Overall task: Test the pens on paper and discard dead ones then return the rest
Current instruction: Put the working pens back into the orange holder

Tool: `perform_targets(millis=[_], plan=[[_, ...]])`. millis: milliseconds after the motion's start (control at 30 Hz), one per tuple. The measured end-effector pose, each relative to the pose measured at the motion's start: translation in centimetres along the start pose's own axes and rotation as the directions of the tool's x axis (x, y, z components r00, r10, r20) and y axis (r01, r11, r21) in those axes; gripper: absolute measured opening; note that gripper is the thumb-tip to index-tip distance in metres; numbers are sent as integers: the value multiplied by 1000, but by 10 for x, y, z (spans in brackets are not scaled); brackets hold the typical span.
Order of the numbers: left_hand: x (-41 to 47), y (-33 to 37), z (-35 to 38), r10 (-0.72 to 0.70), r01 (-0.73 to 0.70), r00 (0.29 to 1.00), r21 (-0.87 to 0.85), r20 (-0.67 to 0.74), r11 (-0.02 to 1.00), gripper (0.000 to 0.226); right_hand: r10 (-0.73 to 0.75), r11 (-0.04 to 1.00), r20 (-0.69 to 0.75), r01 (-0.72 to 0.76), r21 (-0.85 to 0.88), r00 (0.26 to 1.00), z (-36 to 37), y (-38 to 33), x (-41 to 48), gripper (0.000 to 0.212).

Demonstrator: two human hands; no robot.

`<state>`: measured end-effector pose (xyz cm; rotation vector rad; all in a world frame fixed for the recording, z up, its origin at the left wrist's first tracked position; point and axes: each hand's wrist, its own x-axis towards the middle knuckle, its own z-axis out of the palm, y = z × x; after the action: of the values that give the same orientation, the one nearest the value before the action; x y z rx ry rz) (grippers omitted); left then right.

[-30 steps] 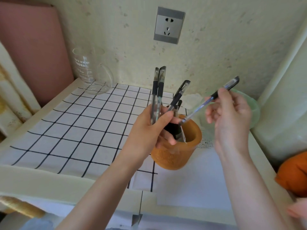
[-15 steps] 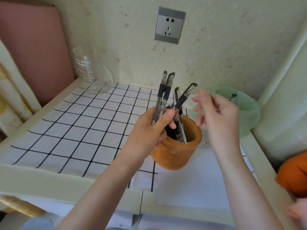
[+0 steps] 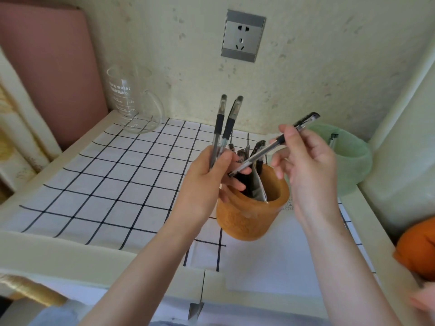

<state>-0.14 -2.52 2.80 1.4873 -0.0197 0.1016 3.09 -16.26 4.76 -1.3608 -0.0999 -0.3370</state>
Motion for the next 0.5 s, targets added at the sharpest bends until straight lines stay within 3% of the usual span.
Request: perform_targets(millis=[133, 233, 367, 500], plan=[[2, -4, 1, -8, 15, 996, 78, -85, 997, 24, -75, 997, -13, 74, -33, 997, 2, 1, -1, 16], [4, -4, -1, -20, 26, 991, 43, -131, 999, 24, -124, 991, -5, 124, -57, 992, 0, 0, -1, 13], [3, 0, 0, -37, 33, 996, -48, -83, 998, 27, -133, 932, 121, 166, -323, 984, -3, 2, -3, 10], [0, 2, 3, -16, 14, 1000, -73, -16, 997, 32, -90, 895, 167, 153, -419, 982, 0, 9, -5, 15]])
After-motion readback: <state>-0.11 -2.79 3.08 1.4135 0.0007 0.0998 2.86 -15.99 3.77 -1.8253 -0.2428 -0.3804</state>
